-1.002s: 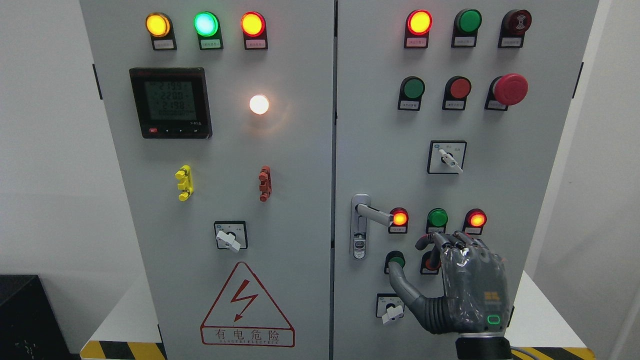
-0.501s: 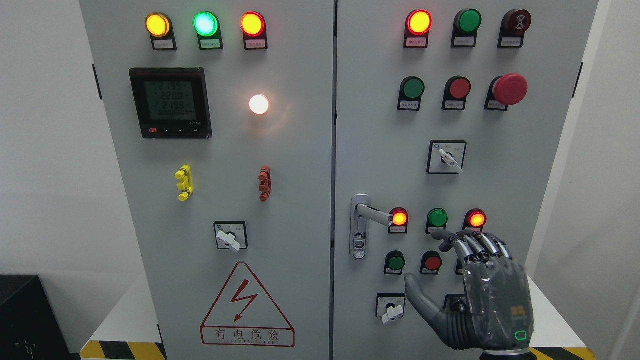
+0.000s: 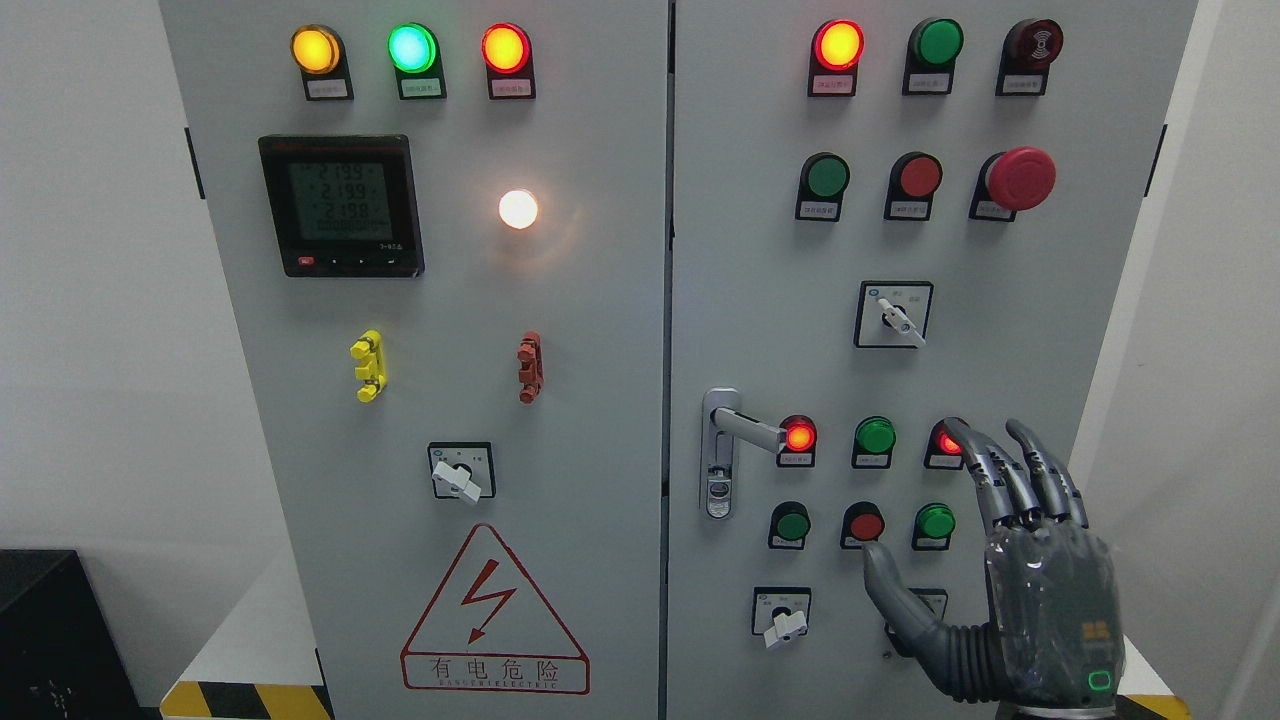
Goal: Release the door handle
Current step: 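Open the right hand fingers and pull it away from the handle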
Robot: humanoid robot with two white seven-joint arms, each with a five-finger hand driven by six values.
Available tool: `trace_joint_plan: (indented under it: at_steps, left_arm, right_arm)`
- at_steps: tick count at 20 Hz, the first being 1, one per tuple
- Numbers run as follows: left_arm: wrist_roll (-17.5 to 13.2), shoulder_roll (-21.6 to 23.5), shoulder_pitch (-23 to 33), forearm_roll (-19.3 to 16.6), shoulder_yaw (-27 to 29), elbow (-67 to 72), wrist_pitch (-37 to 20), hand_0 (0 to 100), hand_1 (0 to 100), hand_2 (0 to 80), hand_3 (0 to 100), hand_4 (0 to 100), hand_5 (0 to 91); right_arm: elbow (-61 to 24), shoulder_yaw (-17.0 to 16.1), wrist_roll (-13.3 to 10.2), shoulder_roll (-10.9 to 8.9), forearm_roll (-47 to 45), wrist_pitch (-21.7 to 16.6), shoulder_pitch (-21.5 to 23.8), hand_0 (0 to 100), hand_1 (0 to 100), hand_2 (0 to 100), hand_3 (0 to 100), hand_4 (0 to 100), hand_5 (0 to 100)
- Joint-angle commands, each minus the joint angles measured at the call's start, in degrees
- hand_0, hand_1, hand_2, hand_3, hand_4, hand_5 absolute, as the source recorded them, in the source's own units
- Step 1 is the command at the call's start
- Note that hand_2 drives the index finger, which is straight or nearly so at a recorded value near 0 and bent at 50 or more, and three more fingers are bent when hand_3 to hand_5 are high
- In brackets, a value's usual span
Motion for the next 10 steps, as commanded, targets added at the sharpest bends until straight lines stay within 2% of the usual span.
trace_joint_plan:
  at_steps: [1, 10]
  left_arm:
    - [0.0, 0.0, 0.0, 0.0, 0.0, 0.0, 0.1, 0, 0, 4.4, 11, 1, 0.0]
    - [0.0, 0.0, 0.0, 0.0, 0.0, 0.0, 0.1, 0, 0, 4.5, 11, 1, 0.0]
  right_arm:
    - [-0.6, -2.9, 0.3, -0.18, -1.0, -0.1, 0.1, 29, 30, 0, 0, 0, 0]
    - [-0.7, -2.8, 0.4, -0.26, -1.7, -0.2, 0.1, 30, 28, 0, 0, 0, 0]
